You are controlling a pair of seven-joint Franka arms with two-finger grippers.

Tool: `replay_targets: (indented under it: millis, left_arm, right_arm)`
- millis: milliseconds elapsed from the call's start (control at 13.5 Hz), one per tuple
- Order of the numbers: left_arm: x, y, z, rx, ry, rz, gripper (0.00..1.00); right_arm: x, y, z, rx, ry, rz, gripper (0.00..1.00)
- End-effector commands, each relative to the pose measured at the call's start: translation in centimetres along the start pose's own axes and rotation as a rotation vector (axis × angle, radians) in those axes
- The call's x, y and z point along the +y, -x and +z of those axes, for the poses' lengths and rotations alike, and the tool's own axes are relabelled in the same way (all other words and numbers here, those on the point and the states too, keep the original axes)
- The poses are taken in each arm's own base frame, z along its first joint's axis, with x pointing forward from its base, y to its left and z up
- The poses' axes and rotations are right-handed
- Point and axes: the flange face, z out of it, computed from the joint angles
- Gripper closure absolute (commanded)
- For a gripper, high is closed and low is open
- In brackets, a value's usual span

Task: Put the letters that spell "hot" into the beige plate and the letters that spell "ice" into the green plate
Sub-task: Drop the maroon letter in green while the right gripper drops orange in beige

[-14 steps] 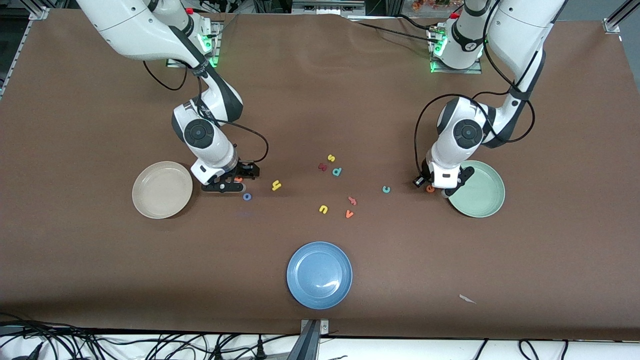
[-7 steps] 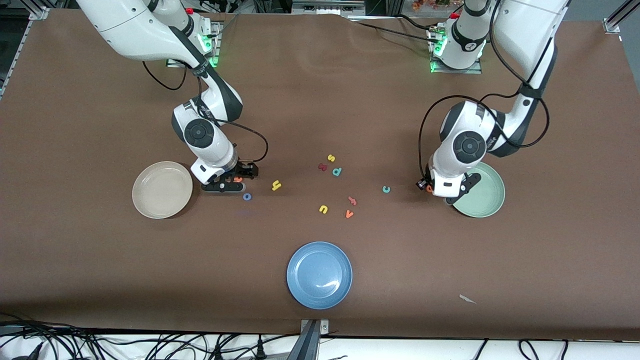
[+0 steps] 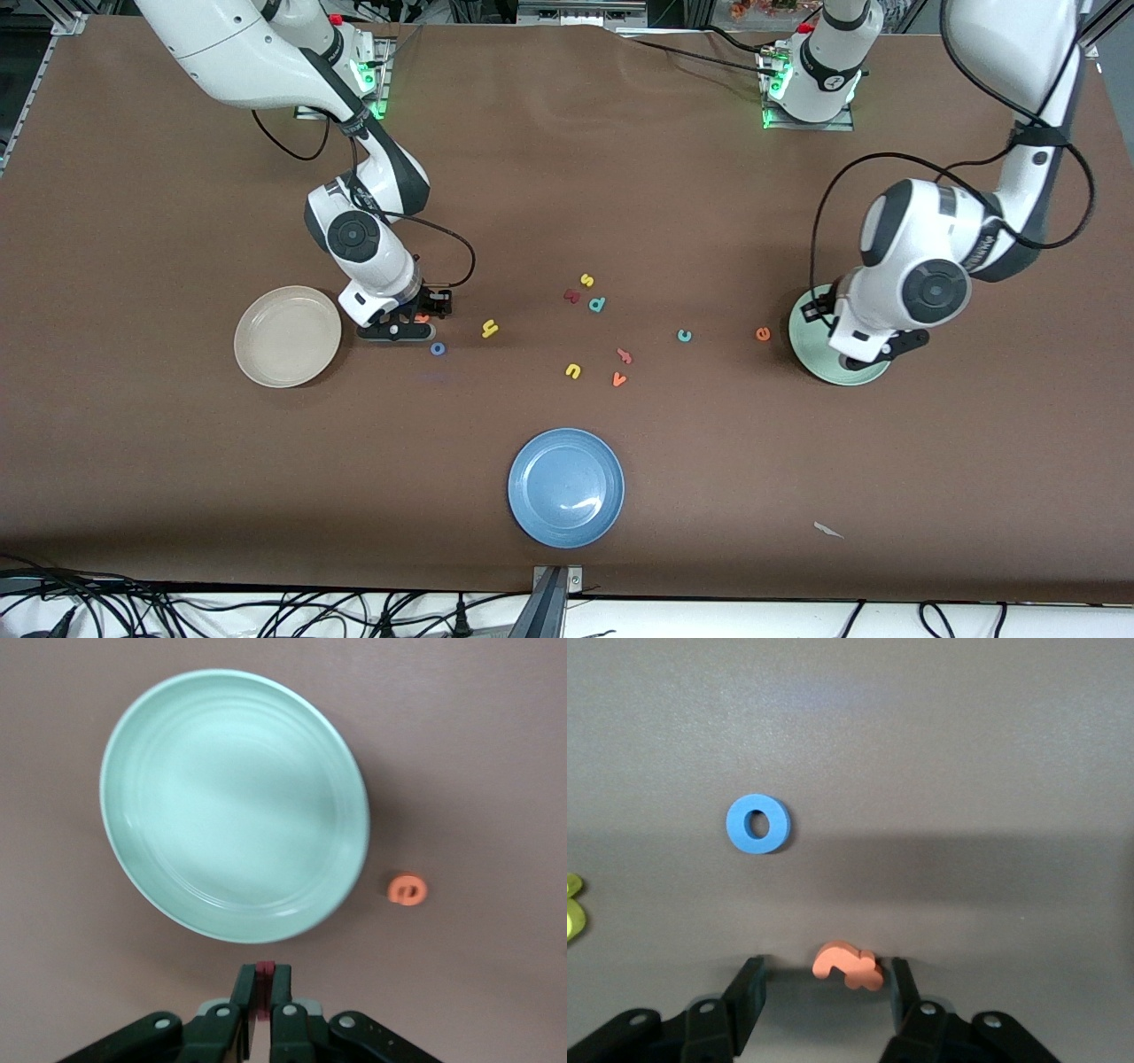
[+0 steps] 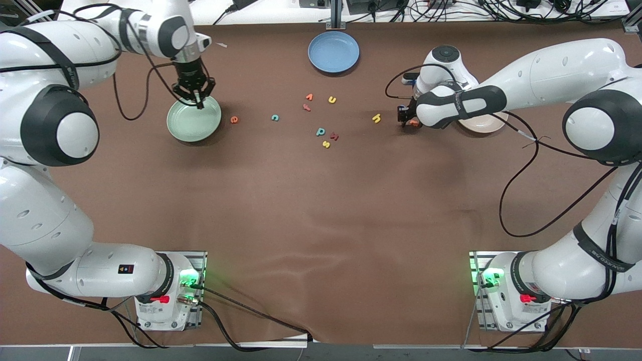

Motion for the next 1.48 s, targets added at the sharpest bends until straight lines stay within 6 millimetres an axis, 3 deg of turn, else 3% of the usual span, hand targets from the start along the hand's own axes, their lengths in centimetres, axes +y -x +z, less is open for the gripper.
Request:
replay_targets:
  millis: [0, 74, 222, 370, 444, 518, 666, 888, 1036, 1184, 1406]
  left_arm:
    - [-3.9, -2.1, 1.7, -0.027, 0.002, 0.135, 1.0]
    - [-5.0, -3.3, 2.7, -0.011, 0.022, 0.163, 1.0]
    - [-5.2, -4.7, 5.3, 0.001, 0.042, 0.179, 1.0]
    - [-5.0, -4.8, 6.3, -0.005, 0.043, 0.182, 0.99]
    - [-5.0, -4.8, 6.3, -0.005, 0.043, 0.182, 0.7]
    - [-4.8, -5.0, 6.3, -0.002, 0.044, 0.183, 0.31]
    - [-4.7, -5.1, 6.0, 0.013, 0.048, 0.182, 0.01]
    - [-3.9, -4.5, 4.5, 0.026, 0.055, 0.172, 0.0]
    - [-1.4, -3.3, 3.5, 0.034, 0.068, 0.12, 0.0]
    - [2.0, -1.6, 2.9, 0.033, 0.084, 0.024, 0.0]
    - [7.4, 1.2, 1.4, 0.04, 0.119, -0.089, 0.0]
  right_arm:
    - [0.2, 0.2, 0.3, 0.015, 0.004, 0.004, 0.47]
    - [0.2, 0.2, 0.4, 0.014, 0.005, 0.003, 0.52]
    - [0.2, 0.2, 0.4, 0.014, 0.005, 0.003, 0.59]
    - [0.2, 0.2, 0.3, 0.014, 0.005, 0.004, 0.67]
    - [0.2, 0.2, 0.3, 0.014, 0.005, 0.004, 0.72]
    - [0.2, 0.2, 0.3, 0.014, 0.005, 0.004, 0.74]
    - [0.2, 0.1, -0.2, 0.018, 0.008, -0.001, 0.74]
    - [0.8, -0.3, -3.2, 0.022, 0.04, -0.025, 0.74]
    - [2.1, -0.8, -5.9, 0.022, 0.07, -0.046, 0.74]
    - [5.0, -1.3, -8.8, 0.0, 0.11, -0.07, 0.74]
    - [11.3, -2.0, -12.1, -0.026, 0.142, -0.161, 0.73]
